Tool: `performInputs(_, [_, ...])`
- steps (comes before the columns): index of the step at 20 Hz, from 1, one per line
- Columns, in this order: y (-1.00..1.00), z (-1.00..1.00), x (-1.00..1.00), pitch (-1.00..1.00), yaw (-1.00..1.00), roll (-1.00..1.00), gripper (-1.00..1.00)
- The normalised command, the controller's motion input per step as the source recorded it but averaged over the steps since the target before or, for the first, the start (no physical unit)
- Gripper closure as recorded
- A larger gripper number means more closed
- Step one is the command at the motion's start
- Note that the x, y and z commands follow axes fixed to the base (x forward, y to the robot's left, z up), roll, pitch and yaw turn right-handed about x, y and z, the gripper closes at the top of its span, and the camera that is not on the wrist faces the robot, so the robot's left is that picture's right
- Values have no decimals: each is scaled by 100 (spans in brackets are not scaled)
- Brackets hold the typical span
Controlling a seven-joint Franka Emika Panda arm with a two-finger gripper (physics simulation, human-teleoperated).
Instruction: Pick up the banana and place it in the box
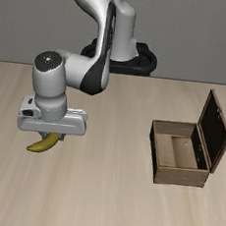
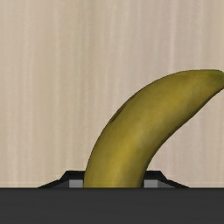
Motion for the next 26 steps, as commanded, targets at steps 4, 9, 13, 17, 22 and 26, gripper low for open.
performInputs(4, [0, 100, 0, 0, 0, 0, 100])
performInputs(9, [0, 100, 0, 0, 0, 0, 100])
performInputs(13, [0, 100, 0, 0, 0, 0, 100])
performInputs(17, [0, 100, 0, 0, 0, 0, 100])
performInputs(22, [80, 20, 0, 0, 0, 0, 100])
performInputs(26, [100, 0, 0, 0, 0, 0, 100])
